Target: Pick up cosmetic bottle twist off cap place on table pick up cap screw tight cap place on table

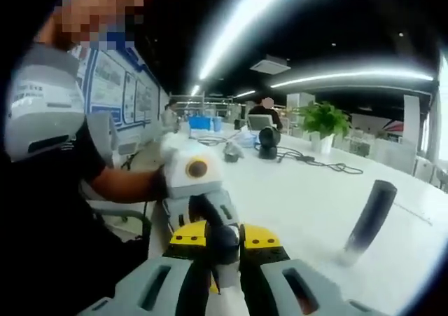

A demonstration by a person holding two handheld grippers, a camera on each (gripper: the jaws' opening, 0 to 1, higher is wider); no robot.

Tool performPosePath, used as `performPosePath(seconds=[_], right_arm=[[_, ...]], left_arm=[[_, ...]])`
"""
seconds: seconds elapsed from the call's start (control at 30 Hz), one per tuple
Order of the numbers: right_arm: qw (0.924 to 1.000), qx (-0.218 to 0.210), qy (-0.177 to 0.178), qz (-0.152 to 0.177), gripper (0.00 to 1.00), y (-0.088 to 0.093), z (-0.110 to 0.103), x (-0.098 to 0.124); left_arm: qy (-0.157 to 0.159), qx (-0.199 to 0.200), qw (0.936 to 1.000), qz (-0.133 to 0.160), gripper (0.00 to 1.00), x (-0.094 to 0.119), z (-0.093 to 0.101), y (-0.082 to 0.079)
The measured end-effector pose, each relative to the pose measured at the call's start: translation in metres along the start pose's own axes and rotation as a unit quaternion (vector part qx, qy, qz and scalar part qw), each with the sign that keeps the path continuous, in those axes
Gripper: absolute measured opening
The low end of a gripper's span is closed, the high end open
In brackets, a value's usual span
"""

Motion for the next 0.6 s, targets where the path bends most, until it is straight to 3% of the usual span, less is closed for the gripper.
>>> performPosePath(seconds=[0.6], right_arm=[[0.9933, -0.050, 0.104, 0.009, 0.10, 0.0019, -0.0084, 0.0028]], left_arm=[[-0.003, 0.000, 1.0000, 0.000, 0.10, -0.0011, -0.0026, 0.0009]])
Point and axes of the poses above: the point that each gripper's makers call its tool centre point, and the gripper's own axes: x roughly backward along the fingers, z roughly to its right, y roughly out of its underside, the point moved 5 cm from there along x, roughly backward along the fingers, and after that the axes turned 7 degrees about -z, right-handed, at the moved point
